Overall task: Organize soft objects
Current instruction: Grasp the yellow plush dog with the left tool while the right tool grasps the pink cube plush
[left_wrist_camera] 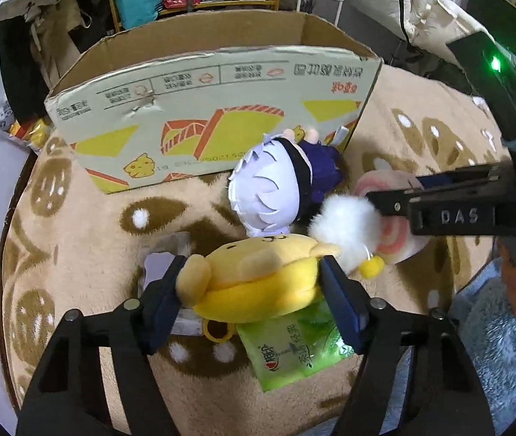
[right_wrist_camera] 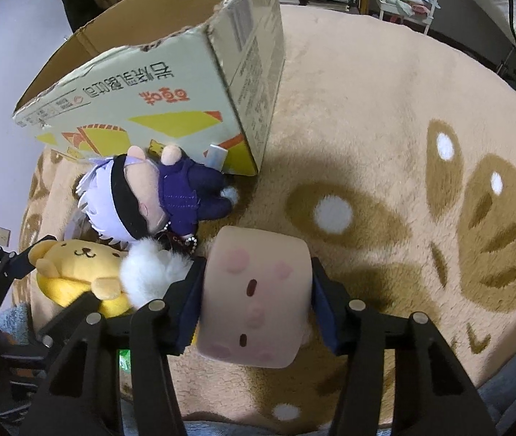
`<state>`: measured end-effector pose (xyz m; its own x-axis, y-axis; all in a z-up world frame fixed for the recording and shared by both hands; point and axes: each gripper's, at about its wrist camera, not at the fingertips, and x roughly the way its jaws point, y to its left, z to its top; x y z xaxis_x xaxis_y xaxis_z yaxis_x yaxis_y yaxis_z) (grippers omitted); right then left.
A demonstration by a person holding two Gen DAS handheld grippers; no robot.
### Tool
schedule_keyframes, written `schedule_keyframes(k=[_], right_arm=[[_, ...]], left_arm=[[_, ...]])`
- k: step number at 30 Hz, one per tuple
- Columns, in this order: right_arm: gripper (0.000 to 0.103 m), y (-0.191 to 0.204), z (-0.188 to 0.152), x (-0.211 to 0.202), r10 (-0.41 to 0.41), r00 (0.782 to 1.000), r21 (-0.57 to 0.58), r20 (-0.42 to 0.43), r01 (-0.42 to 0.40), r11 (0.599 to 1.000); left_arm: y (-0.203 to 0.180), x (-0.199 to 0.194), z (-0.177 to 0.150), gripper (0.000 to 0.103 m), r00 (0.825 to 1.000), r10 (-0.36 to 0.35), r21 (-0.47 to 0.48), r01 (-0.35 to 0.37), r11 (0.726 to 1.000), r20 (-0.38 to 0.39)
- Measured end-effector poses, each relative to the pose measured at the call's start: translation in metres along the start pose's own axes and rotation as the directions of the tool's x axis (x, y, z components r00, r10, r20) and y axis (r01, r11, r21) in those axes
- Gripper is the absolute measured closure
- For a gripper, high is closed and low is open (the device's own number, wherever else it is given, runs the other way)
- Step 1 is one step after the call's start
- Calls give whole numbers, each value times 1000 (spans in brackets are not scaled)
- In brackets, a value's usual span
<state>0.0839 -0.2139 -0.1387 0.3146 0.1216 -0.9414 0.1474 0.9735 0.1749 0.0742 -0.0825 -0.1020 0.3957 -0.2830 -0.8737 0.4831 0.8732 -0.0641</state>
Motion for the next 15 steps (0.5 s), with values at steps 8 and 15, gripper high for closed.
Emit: schedule_keyframes(k=[8,15], right_arm=[[49,16,-1,5,-20,1000,-21,17,21,1000],[52,26,-2,-6,-46,997,-42,62,49,998]], left_arm=[[8,-6,-2,34,1000,10,-48,-10,999,10],[10,-22,-5,34,998,42,-60,-40,997,45]])
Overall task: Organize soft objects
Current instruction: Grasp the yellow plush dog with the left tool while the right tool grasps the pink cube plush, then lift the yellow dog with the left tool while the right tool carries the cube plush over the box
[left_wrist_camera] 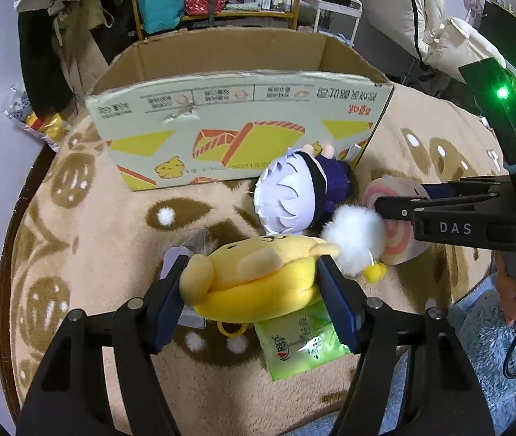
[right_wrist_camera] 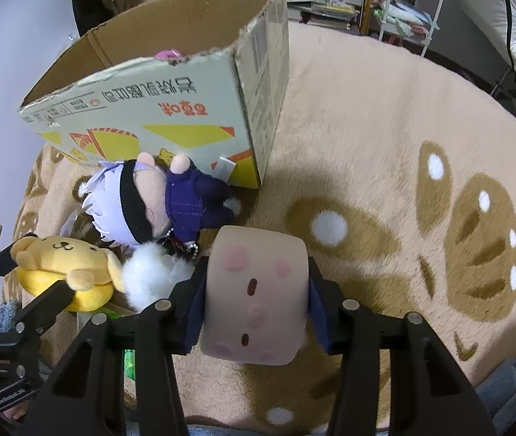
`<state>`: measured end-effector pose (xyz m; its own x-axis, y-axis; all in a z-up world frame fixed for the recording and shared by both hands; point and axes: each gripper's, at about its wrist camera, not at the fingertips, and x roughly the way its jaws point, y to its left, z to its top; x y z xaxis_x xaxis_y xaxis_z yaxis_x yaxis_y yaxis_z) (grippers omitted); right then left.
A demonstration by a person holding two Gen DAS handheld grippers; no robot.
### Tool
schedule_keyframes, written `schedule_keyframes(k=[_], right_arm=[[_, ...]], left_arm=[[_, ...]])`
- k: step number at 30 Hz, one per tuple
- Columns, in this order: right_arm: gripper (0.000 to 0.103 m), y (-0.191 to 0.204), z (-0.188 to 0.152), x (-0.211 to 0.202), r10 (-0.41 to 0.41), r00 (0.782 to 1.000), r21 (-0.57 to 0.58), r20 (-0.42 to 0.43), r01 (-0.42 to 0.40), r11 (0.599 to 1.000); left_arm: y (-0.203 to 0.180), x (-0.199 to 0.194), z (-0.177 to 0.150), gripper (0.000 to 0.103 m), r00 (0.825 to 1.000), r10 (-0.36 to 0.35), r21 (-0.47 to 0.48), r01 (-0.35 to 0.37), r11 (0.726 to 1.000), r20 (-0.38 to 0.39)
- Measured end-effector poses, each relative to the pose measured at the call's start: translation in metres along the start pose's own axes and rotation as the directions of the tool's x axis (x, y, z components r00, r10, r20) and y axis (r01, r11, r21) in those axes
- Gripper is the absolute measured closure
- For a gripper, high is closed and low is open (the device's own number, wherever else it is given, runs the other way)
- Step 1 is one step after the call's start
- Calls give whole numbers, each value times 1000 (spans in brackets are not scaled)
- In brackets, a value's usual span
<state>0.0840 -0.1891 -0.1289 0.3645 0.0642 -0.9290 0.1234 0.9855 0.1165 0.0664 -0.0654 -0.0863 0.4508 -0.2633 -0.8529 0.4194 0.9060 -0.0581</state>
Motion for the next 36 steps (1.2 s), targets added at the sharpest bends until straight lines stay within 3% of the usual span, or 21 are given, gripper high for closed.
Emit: schedule_keyframes(k=[11,19,27,36], right_arm=[[53,1,2,-33,-19,993,-24,119,22,999],[54,6,1,-63,2,967,-42,254,9,999],[54,13,1,-92,47,922,-70,385,-22,997],[54,26,4,-109,74,884,-100,462,-31,995]], left_arm=[[7,-35,-1,34,990,75,-22,-73,997,118],[12,-52,-1,34,977,109,-38,-103,994,186],[21,-74,1,34,947,154,-77,-138,987,281],[25,-95,8,34,898,211,-78,-196,977,385]])
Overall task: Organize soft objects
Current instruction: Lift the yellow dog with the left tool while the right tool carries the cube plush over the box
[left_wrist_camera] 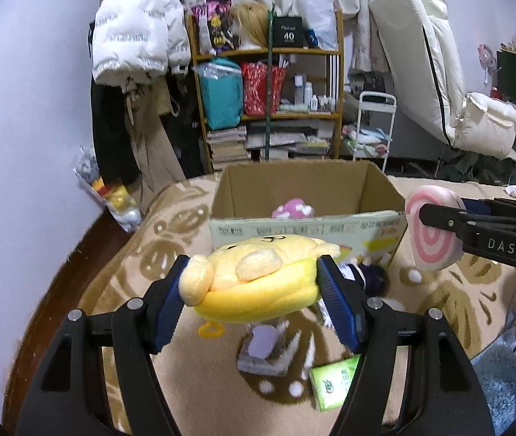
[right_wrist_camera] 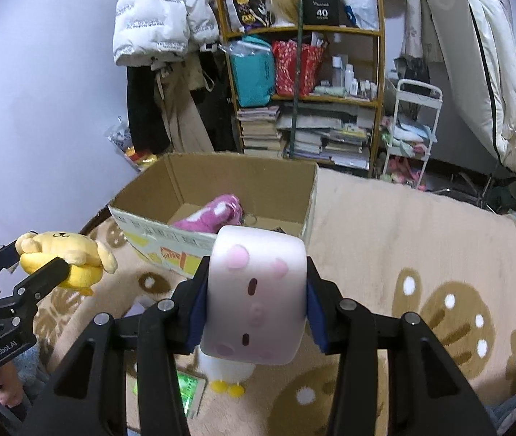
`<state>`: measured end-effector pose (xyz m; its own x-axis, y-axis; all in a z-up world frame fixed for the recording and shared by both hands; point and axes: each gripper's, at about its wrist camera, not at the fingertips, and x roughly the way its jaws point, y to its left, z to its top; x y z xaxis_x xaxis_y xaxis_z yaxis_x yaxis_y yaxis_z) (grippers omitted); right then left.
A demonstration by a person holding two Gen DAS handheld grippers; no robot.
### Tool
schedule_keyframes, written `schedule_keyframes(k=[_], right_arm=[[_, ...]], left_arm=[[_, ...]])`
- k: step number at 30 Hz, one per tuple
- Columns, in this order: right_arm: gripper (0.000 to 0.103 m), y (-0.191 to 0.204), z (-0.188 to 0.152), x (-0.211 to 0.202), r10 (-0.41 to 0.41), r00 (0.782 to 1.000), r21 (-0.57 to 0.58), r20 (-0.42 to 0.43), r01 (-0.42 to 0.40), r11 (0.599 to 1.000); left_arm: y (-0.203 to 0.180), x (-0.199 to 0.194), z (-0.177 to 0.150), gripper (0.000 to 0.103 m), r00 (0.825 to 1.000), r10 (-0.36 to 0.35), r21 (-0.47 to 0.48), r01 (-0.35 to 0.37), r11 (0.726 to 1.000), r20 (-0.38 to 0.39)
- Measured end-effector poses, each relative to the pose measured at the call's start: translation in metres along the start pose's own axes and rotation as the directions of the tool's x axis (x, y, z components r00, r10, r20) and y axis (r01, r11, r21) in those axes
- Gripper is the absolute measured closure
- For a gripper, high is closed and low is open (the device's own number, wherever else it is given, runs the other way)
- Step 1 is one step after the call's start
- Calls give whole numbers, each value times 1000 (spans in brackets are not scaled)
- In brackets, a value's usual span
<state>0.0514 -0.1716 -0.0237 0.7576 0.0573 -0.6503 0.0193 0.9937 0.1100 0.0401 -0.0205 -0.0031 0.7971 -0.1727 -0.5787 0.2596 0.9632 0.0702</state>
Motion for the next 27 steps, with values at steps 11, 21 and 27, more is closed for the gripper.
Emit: schedule_keyframes(k=[11,21,27], right_arm=[[54,8,25,-15,3,995,-28,97,0,1000],[54,19,54,-8,-14,990,-97,143,28,995],[54,12,79,2,55,984,-65,167,-45,997]], left_arm=[[-12,-16,32,34,994,-61,36,58,998,90],[-18,-12,75,34,984,-25,86,10,996,179],[-6,10,92,34,980,-24,46,15,999,198]])
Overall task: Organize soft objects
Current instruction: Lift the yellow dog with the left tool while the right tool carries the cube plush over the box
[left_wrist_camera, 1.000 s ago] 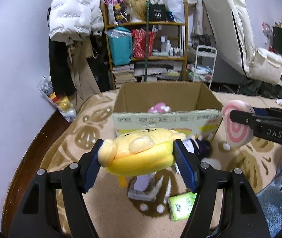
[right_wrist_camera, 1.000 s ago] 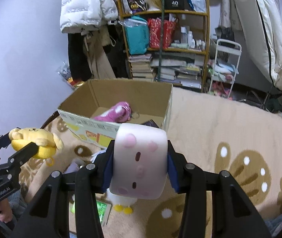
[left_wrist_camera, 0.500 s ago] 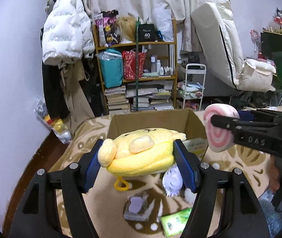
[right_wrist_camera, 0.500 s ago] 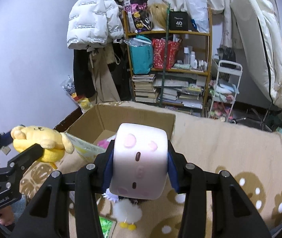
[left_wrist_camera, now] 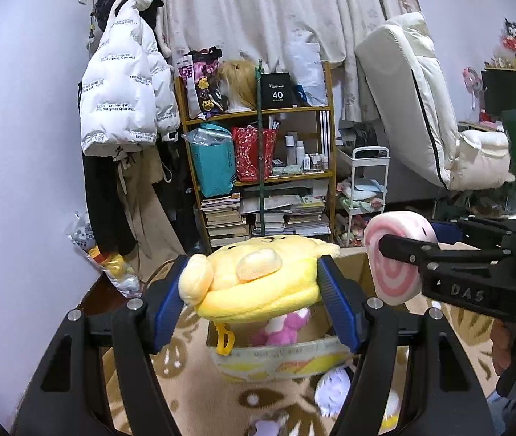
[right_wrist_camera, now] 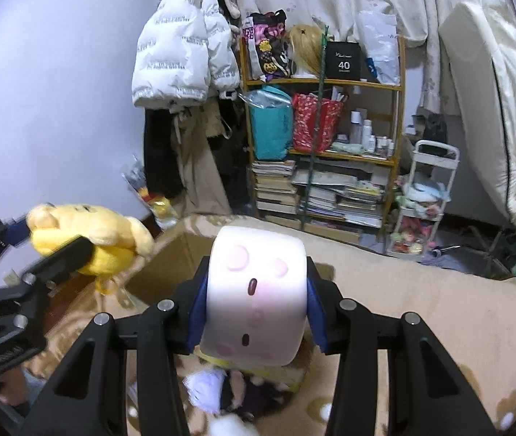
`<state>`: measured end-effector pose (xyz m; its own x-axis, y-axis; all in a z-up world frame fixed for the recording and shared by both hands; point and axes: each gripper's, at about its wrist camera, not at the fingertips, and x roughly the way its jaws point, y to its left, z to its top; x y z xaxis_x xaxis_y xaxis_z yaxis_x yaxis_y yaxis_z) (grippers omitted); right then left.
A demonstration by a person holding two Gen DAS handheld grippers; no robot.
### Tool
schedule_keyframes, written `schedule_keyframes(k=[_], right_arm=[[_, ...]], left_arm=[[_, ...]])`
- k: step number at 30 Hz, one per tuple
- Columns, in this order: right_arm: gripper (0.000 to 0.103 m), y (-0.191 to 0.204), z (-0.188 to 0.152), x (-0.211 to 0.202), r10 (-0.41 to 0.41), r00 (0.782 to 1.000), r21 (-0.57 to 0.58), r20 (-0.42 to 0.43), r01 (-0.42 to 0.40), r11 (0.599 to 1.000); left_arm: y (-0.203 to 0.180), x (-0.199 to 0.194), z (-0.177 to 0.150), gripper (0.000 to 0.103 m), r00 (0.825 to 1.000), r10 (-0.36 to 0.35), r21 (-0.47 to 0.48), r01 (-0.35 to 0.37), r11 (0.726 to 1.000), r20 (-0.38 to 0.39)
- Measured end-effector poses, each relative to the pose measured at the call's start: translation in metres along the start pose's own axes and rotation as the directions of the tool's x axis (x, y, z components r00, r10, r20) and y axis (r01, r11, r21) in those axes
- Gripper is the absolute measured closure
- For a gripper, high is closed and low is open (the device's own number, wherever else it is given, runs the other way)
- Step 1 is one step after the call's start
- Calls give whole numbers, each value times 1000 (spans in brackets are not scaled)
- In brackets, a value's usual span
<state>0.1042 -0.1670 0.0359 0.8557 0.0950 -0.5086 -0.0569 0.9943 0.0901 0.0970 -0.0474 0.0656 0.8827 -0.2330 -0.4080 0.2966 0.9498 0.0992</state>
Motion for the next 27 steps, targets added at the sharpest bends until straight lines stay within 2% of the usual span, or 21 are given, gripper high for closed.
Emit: schedule_keyframes(k=[9,17,27], right_arm=[[53,3,-4,27,-48,999,-59,-14,47,997],[53,-5,-15,50,-45,997,-63,-62,41,997],[53,-21,-28,63,-23,995,-28,-92,20,999]], left_arm=[[8,43,-6,33,1000,8,-4,-8,1000,-20],[20,76,-27,33,996,0,-54,-5,999,-93],[21,97,-46,31,988,-9,-85,-4,996,-155]])
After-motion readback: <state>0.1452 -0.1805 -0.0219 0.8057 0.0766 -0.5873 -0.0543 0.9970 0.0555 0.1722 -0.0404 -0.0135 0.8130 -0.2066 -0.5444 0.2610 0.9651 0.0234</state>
